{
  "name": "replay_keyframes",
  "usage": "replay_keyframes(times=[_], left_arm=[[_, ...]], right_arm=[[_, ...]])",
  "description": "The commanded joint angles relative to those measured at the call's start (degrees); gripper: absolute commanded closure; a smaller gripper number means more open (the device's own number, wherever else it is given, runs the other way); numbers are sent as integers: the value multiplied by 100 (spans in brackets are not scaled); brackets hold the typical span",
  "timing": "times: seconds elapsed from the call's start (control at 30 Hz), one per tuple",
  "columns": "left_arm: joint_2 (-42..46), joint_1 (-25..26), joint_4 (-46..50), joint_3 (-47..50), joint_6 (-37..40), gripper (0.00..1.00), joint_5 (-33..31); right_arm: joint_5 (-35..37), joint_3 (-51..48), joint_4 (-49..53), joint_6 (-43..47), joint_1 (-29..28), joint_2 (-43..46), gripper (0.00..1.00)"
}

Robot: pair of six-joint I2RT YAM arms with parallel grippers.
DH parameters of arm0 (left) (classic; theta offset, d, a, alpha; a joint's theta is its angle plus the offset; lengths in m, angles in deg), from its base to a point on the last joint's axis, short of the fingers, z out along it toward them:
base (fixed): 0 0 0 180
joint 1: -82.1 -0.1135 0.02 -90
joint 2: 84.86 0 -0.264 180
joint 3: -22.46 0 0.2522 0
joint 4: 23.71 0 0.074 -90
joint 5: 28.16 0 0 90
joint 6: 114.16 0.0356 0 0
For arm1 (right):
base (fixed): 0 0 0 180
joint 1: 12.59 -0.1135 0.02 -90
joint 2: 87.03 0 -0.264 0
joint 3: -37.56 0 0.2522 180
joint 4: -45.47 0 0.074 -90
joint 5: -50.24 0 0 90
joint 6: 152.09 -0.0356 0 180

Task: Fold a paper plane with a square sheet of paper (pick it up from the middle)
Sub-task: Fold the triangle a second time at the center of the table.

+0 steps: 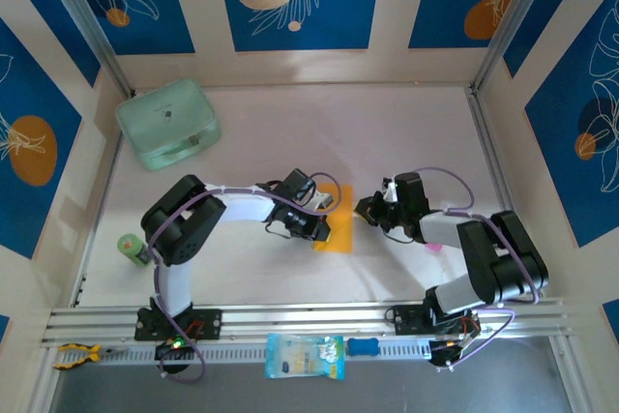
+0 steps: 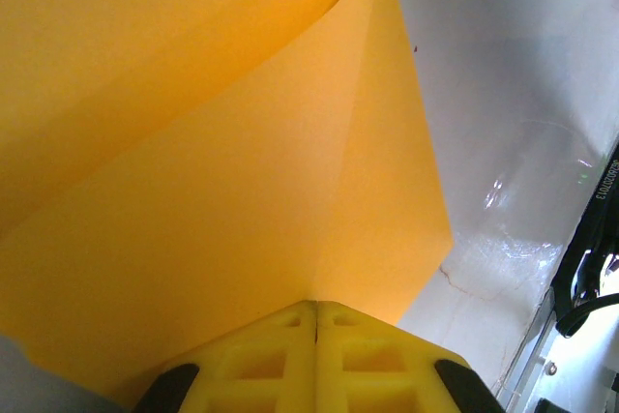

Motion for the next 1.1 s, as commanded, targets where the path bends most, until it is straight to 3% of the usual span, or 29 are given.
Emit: replay_keyframes(times=[0.0,0.2,0.43,0.63,0.83,1.07], left_arm=[[-121,-87,525,235,46,98,-297],[-94,-83,494,262,35,98,-273],[61,-82,377,264,22,96,-102],[428,-82,-379,41,-627,91,364],[-39,-69,-542,-292,-842,91,496],[-462,-71,53,-560,-624,90,172]], right_arm=[[48,98,285,70,-277,206,95],[88,284,279,62,-746,-208,96],[187,210,222,-16,-759,-802,99],[210,99,191,-18,-748,-972,100],[205,119,241,3,-757,-967,100],[238,73,239,-3,-758,-957,100]])
